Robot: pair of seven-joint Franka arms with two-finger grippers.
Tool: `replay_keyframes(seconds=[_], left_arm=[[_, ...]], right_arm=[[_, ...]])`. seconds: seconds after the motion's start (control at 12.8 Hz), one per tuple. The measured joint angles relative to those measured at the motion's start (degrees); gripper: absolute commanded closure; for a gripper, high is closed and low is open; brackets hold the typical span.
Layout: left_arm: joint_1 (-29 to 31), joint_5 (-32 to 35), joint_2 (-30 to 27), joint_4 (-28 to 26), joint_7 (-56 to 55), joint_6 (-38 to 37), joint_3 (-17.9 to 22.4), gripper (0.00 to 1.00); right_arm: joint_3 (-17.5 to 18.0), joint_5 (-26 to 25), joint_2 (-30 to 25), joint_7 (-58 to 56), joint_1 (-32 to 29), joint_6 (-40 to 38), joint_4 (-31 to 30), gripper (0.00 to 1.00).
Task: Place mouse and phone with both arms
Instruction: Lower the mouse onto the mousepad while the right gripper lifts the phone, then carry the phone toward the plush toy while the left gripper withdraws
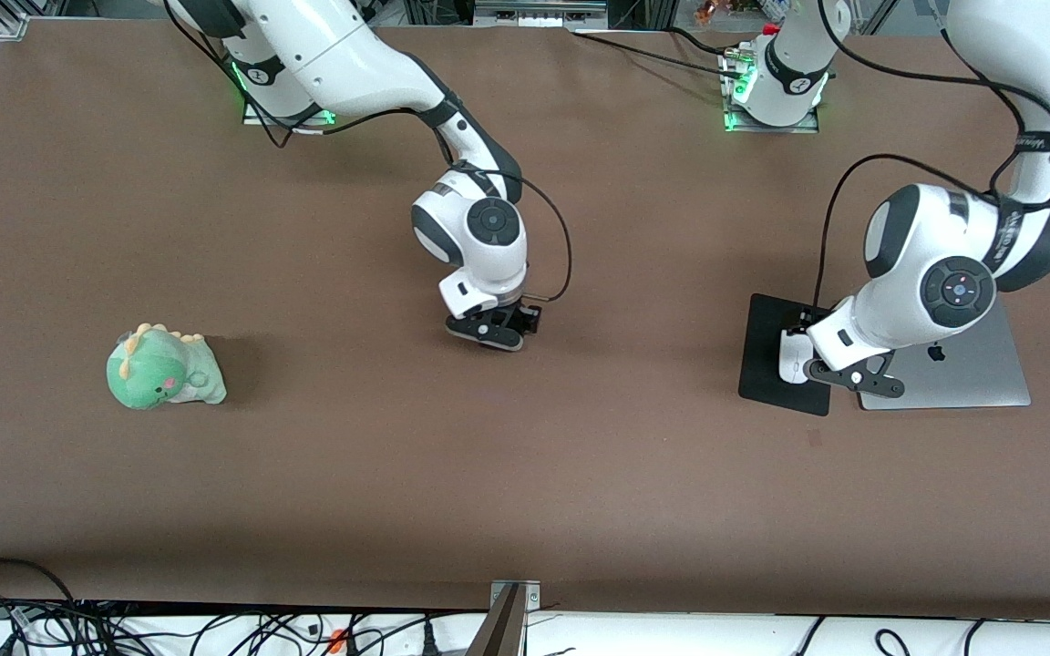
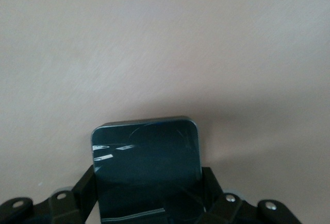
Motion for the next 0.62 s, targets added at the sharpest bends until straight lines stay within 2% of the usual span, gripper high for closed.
replay_keyframes(seconds=[0.16, 0.31, 0.62], left_arm=[[0.0, 0.0, -0.1, 5.9, -0.1, -7.5, -1.9, 0.00], [0.0, 0.0, -0.2, 11.0, -0.7, -13.8, -3.7, 0.00], [-0.1, 0.0, -1.4, 19.2, -1.5, -22.5, -6.0, 0.00]], right_arm=[[-0.1, 0.0, -3.3, -7.1, -3.2, -6.0, 0.0, 0.61], [-0.2, 0.0, -7.0, -15.2, -7.4, -8.8, -2.0, 0.61], [-0.4, 3.4, -13.1, -35.0, -19.0, -7.5, -12.1, 0.61]])
